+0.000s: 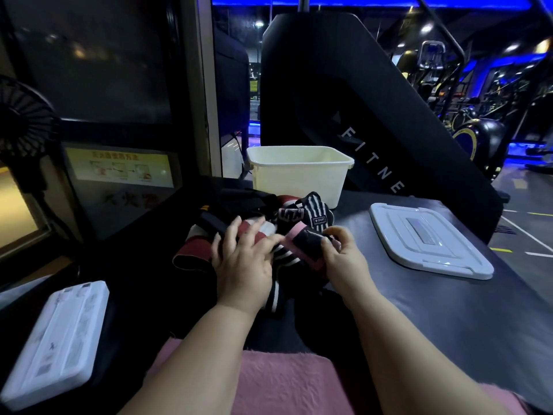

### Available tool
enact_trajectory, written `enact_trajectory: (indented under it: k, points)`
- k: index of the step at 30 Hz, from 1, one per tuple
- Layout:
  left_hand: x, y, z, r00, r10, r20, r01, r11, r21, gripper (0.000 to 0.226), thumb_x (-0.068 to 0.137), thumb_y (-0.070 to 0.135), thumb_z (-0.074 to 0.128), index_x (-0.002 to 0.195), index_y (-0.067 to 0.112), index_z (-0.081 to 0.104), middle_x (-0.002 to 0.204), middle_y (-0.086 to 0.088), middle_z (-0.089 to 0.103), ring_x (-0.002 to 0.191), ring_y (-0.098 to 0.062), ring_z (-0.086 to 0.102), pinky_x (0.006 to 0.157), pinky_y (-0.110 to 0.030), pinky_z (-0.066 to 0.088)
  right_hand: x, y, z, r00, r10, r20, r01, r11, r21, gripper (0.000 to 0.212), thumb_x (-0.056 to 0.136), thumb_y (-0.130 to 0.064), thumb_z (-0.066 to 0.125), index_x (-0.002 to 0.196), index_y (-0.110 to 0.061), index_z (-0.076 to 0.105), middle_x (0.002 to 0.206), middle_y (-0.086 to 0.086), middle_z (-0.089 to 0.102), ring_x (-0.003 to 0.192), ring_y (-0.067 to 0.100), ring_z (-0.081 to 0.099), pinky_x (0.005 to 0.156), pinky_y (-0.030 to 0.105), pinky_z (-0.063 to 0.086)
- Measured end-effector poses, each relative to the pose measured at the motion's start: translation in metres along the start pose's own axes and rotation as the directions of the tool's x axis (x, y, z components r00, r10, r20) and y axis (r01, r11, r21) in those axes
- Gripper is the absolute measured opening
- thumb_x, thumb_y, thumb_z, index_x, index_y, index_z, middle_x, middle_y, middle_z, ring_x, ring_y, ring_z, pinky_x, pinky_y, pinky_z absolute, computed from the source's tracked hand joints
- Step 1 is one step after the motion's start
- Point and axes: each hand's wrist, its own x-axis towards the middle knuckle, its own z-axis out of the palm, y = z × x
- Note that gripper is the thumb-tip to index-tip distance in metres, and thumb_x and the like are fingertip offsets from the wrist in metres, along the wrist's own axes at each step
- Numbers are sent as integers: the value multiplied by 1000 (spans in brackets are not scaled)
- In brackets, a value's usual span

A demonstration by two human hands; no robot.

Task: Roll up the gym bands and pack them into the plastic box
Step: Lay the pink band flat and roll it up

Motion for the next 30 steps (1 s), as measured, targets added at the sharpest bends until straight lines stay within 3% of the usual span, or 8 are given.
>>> enact_trajectory:
  k: [5, 9, 12, 15, 22, 24, 28, 30]
  points:
    - [-3, 2, -5, 967, -121, 226, 125, 992, -4, 35, 95, 33, 54, 129, 42, 56, 149, 19, 37, 146, -13, 7, 116, -40, 5, -10, -4, 2, 996, -41, 85, 54, 987, -152, 51, 75, -39, 79, 112, -37, 44, 95, -16, 57, 86, 4, 56, 67, 13, 39]
    - [-3, 5, -9, 940, -194, 281, 196, 980, 21, 34, 93, 51, 50, 127, 45, 53, 149, 23, 31, 146, -12, 5, 116, -46, 8, -7, -1, 4, 998, 45, 51, -50, 994, 95, 37, 74, -31, 78, 103, -37, 55, 102, -2, 64, 89, 19, 66, 74, 37, 57]
    - [-3, 7, -10, 939, -230, 254, 221, 973, 62, 30, 93, 46, 54, 122, 42, 56, 147, 22, 33, 145, -13, 8, 115, -46, 11, -9, -8, -6, 993, 105, 51, -117, 906, 407, 36, 77, -27, 75, 108, -24, 56, 104, 14, 65, 74, 30, 67, 58, 41, 57]
    - [-3, 9, -6, 957, -224, 187, 215, 974, 65, 25, 90, 41, 60, 115, 39, 62, 143, 19, 40, 142, -15, 15, 113, -46, 13, -10, -17, -21, 995, 101, 21, -96, 830, 549, 24, 93, -12, 62, 113, -11, 51, 90, 8, 58, 55, 11, 61, 42, 25, 48]
    - [-2, 18, -8, 992, 57, -117, -71, 991, -117, 26, 71, 11, 71, 93, 25, 68, 103, 8, 67, 105, -19, 51, 92, -35, 33, -14, -30, -29, 995, 3, -101, 44, 888, 457, 29, 86, -17, 72, 101, -30, 51, 109, 11, 59, 90, 27, 65, 55, 26, 51]
    - [0, 34, -15, 996, 77, -35, -84, 926, -368, 18, 86, 10, 64, 100, 18, 69, 100, 5, 68, 100, -17, 56, 89, -28, 41, -15, -41, -34, 989, -58, -137, 107, 918, 382, 33, 79, -23, 76, 97, -36, 51, 99, 3, 60, 96, 31, 65, 64, 38, 56]
    - [4, 61, -32, 910, -121, 395, 380, 624, -683, 35, 97, 44, 50, 116, 18, 64, 101, 9, 68, 103, -11, 61, 83, -12, 43, -24, -61, -50, 984, -147, -99, 166, 960, 226, 43, 64, -39, 76, 101, -37, 52, 92, -4, 60, 92, 24, 65, 78, 52, 57]
    - [9, 65, -31, 852, -103, 513, 507, 405, -761, 60, 83, 72, 49, 114, 22, 64, 102, 2, 73, 103, -16, 66, 94, -27, 49, -31, -66, -58, 986, -154, -59, 162, 971, 175, 49, 59, -46, 75, 103, -37, 53, 89, -4, 61, 89, 21, 66, 76, 52, 57]
